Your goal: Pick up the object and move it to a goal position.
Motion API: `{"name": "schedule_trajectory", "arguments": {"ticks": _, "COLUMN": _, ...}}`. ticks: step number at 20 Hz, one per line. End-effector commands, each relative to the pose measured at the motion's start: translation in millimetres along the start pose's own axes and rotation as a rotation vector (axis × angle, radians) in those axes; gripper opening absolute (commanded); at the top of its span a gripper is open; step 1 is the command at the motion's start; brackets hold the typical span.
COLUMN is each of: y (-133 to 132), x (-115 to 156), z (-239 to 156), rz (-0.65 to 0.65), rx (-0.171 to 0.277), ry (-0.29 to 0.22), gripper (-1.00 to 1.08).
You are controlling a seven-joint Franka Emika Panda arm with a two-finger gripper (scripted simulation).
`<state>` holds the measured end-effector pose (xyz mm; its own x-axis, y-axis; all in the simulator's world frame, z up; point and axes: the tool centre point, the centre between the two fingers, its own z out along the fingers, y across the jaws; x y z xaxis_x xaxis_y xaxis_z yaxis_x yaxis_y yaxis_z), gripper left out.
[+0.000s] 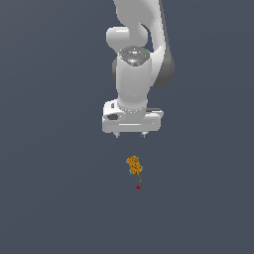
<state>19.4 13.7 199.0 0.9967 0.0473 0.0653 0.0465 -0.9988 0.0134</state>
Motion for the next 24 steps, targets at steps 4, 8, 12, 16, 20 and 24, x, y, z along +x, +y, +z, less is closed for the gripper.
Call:
{"name": "schedule_trajectory", "arguments": {"ticks": 4, "y": -7, "x": 0, "z": 1, "rz": -0.011, "rx": 0.004, "ry": 0.000, "gripper": 1.00}}
{"name": "schedule_trajectory", "arguments": {"ticks": 8, "y": -32, "x": 0, "z": 3, "rz": -0.050, "rx": 0.018, "ry": -0.001, "gripper": 1.00}}
{"name": "schedule_trajectory", "arguments": {"ticks": 12, "y": -43, "x": -1, "z": 3, "rz": -0.063, "rx": 0.025, "ry": -0.001, "gripper": 1.00}}
{"name": "schedule_trajectory", "arguments": {"ticks": 16, "y": -41, "x": 0, "z": 4, "rz": -0.063, "rx": 0.024, "ry": -0.002, "gripper": 1.00}}
{"name": "schedule_trajectory", "arguments": {"ticks": 20, "y": -40, "x": 5, "z": 11, "rz": -0.077, "rx": 0.023, "ry": -0.005, "gripper": 1.00}}
{"name": "schedule_trajectory", "arguments": {"ticks": 24, "y": -40, "x": 14, "z": 23, "rz": -0.100, "rx": 0.021, "ry": -0.012, "gripper": 1.00}}
